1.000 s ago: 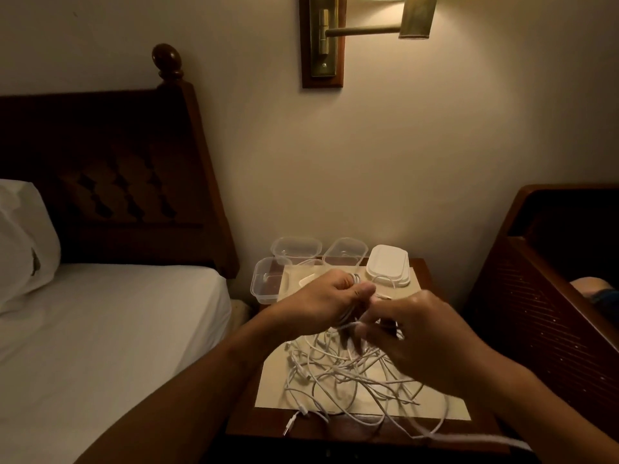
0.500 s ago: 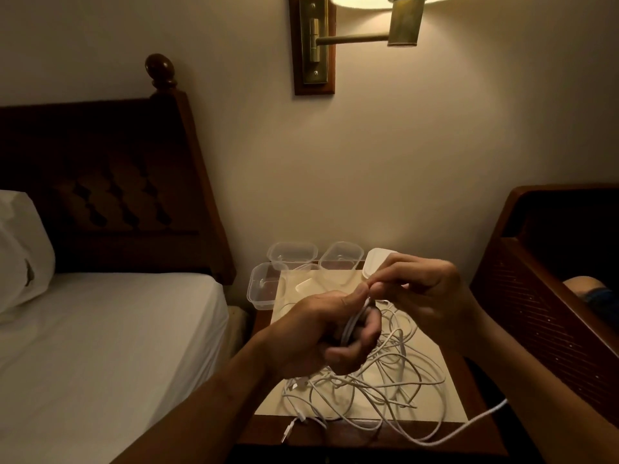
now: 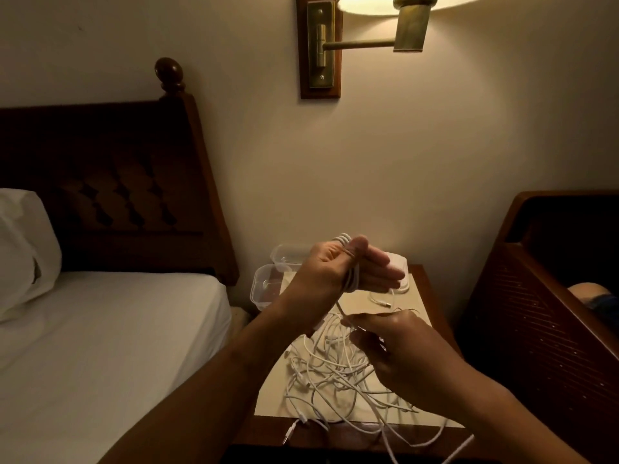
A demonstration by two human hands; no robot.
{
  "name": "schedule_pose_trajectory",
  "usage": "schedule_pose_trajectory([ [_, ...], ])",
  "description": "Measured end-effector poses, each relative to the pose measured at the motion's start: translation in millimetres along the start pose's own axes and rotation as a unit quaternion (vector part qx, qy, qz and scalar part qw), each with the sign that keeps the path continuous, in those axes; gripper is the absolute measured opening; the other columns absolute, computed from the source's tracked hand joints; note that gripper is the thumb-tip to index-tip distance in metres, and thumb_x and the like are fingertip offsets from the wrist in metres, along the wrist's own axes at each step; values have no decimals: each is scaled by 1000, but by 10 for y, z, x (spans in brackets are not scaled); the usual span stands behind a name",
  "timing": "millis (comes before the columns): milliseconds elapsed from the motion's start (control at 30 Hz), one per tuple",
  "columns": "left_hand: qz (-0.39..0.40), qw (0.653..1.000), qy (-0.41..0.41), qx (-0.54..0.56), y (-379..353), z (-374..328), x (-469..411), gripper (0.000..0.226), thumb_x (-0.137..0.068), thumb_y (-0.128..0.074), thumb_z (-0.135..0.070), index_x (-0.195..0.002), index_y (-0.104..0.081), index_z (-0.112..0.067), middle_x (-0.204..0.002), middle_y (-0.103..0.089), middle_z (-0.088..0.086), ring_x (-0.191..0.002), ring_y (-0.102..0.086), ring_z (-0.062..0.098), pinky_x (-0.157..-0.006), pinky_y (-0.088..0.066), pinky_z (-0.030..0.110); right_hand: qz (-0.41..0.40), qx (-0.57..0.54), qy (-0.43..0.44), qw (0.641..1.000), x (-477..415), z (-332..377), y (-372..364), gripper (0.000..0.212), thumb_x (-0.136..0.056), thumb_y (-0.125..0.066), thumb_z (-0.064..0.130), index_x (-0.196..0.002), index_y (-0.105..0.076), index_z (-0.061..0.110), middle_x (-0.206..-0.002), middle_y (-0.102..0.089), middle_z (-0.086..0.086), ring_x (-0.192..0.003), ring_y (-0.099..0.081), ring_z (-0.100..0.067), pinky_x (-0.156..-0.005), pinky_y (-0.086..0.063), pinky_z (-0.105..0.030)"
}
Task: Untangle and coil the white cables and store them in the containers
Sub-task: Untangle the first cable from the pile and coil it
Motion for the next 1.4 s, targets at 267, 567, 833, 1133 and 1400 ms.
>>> schedule_pose_trajectory([
  [267, 180, 923, 160, -300, 287, 138, 113, 57, -111, -30, -42, -97, -66, -1, -65, -66, 14, -45, -52, 20, -45, -41, 25, -85, 5, 99, 991, -19, -86, 486, 23, -86, -68, 44, -90, -78, 24, -75, -71, 16, -64, -67, 2, -55, -52, -13],
  [567, 300, 930, 152, 147, 123, 246, 391, 42, -108, -28, -33, -88, -56, -9, -48, -30, 7, -39, -27, 11, -45, -28, 24, -137, -278, 76, 948, -185, -218, 295, 14, -88, -68, 19, -94, -73, 7, -79, -70, 6, -70, -67, -9, -61, -53, -19],
  [833, 119, 942, 54, 308, 13, 257, 305, 42, -110, -33, -38, -96, -59, -8, -78, -72, 14, -71, -71, 24, -68, -57, 33, -49, -405, -129, 904, -56, -28, -306, 29, -101, -51, 21, -80, -70, 15, -55, -55, 1, -42, -42, -5, -42, -35, -24],
  [1133, 11, 991, 63, -118, 163, 196, 83, 40, -111, -32, -27, -101, -60, 0, -104, -72, 31, -99, -73, 39, -89, -61, 44, -4, -116, -28, 993, 55, 21, -203, 12, -100, -61, 28, -91, -69, 31, -64, -62, 18, -53, -53, -8, -51, -34, -21],
  [1400, 159, 937, 153, -270, 313, 184, 162, 58, -110, -27, -45, -92, -63, -3, -59, -61, 12, -41, -49, 17, -43, -39, 24, -92, -170, 52, 980, -76, -22, 220, 7, -87, -77, 25, -90, -77, 18, -70, -70, 4, -57, -63, -21, -50, -52, -35],
])
Point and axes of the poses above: each hand's wrist, its own x-axis away from the middle knuckle, its own y-axis out of the back of the hand, z = x × y, the point moved 1 cm from there along -x, towards the middle knuckle
